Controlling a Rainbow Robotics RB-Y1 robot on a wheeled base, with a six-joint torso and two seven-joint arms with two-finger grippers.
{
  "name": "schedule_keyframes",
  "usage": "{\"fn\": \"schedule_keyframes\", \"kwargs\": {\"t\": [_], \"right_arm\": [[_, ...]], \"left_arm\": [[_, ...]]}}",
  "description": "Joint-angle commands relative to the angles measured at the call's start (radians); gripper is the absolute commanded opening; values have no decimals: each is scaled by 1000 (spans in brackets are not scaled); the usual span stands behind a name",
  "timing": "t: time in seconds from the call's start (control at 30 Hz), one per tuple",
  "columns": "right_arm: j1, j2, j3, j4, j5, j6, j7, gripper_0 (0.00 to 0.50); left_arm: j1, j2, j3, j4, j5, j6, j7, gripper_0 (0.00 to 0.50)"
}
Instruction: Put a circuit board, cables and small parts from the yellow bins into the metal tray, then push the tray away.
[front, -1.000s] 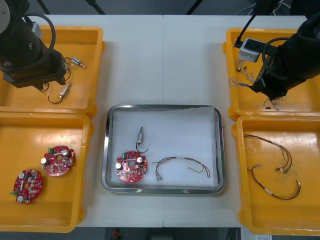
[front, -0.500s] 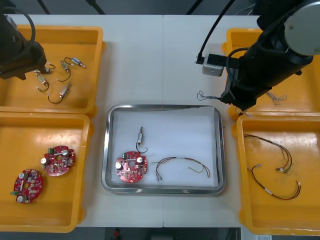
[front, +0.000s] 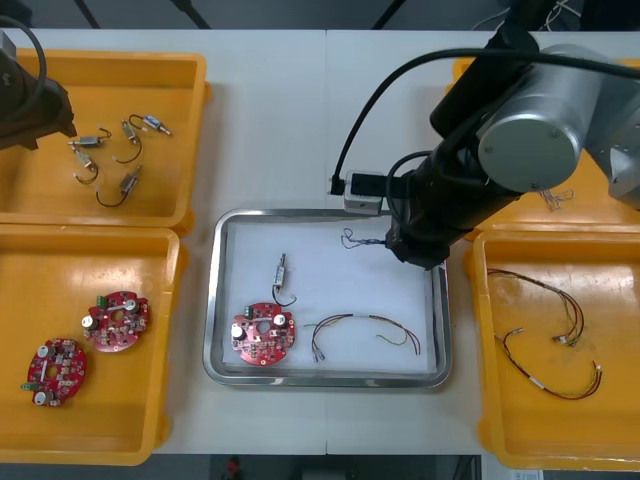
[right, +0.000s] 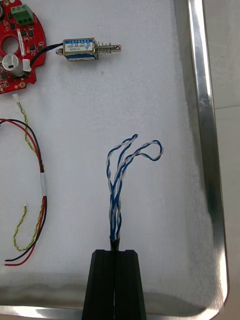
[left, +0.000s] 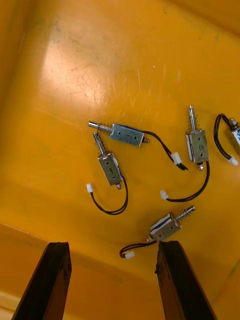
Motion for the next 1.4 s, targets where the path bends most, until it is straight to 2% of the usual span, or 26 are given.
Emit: {"fn": "schedule_keyframes", "kwargs": {"t": [0.03,0.27,0.37,0.53,0.57,0.6,0.63,0.67,0.7,0.8,0.9,1.03,1.2,1.4], "right_arm": [[-52,34,80,-21,55,-57,35,0],[-65,42,177,-21,140,-143,39,0],[-65,46,183,-21,155,-143,42,21],[-65,54,203,-20,203,-144,46,112],[-65,57,206,-18,207,-144,42,112],[-65,60,207,-12,207,-143,37,273],[-65,60,207,-12,207,-143,37,273],[-65,60,207,-2,200,-144,34,419],[-67,62,207,8,187,-144,31,493],[-67,62,200,15,183,-143,31,500],[-65,57,186,15,186,-143,32,500],[-67,54,155,0,177,-124,28,500],[-65,53,48,-9,129,4,20,500],[-64,43,-132,-9,57,198,-9,500]], "left_arm": [[-42,49,26,21,-16,-36,5,500],[-42,36,26,93,-19,-94,16,500],[-43,32,26,119,-19,-116,25,500],[-42,32,26,125,-33,-119,42,500],[-42,32,26,127,-36,-120,46,500],[-42,30,26,130,-36,-120,49,500],[-42,30,26,130,-36,-120,49,500],[-37,29,20,133,-36,-120,52,500],[-39,26,3,133,-44,-129,59,500],[-39,27,-58,133,-54,-186,97,500],[-39,24,-122,133,-70,-258,209,500],[-37,12,-145,133,-79,-272,260,500],[-39,9,-172,141,-81,-274,270,500],[-39,-11,-208,168,-67,-346,295,500]]}}
